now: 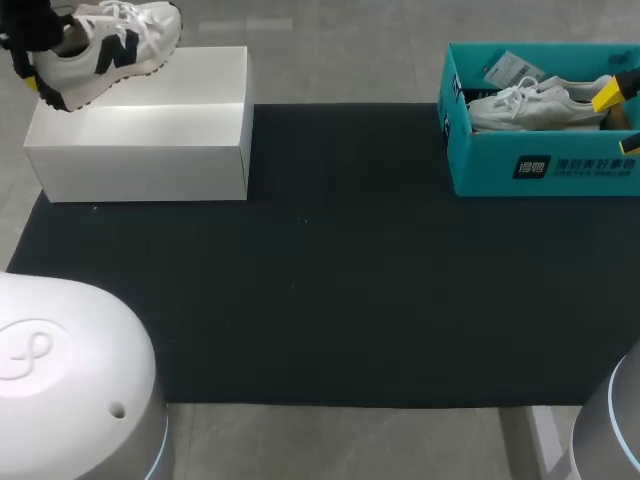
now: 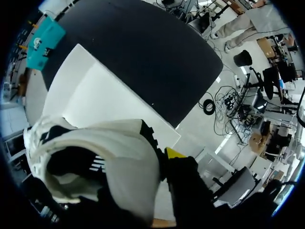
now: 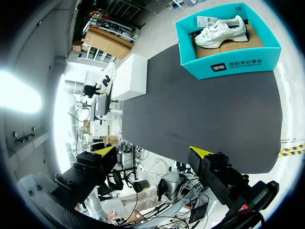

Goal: Take the shoe out of the shoebox, open the shoe tongue, remove and reinsert the insole, then place the shoe into the shoebox

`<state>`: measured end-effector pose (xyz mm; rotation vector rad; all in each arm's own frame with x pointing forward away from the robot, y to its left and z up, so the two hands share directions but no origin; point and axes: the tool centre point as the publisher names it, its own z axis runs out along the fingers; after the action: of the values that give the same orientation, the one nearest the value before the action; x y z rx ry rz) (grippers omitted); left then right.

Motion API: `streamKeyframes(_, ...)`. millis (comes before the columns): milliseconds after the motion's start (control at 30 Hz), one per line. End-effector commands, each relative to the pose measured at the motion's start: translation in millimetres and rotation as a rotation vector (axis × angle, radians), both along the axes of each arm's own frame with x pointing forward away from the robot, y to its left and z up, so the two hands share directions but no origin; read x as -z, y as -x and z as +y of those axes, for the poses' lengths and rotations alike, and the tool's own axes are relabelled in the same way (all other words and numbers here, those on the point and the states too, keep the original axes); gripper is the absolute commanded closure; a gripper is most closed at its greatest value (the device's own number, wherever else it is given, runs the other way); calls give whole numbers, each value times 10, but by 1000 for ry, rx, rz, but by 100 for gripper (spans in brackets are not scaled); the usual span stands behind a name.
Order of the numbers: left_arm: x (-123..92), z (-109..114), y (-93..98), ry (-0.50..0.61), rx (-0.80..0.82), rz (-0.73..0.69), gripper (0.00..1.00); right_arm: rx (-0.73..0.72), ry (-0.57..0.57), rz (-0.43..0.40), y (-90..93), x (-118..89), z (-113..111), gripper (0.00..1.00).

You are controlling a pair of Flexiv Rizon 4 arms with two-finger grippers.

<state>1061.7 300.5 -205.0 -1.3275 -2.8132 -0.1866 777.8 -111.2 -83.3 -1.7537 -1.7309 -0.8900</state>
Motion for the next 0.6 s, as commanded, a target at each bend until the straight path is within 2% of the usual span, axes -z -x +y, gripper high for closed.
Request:
streamKeyframes(33,44,67,-47,-88,809,-24,100,0,2,2,-8,4,1,0)
streamKeyframes(133,27,127,-96,-68,925,-44,100,0,2,2,-8,4,1,0)
streamKeyframes(233,-29,177,-291,-8,835,8,100,0,2,2,-8,4,1,0)
streamKeyframes(300,-69,194,-415,-14,659,55,100,0,2,2,-8,4,1,0)
streamKeyframes(600,-69,194,-415,-14,659,55,100,0,2,2,-8,4,1,0)
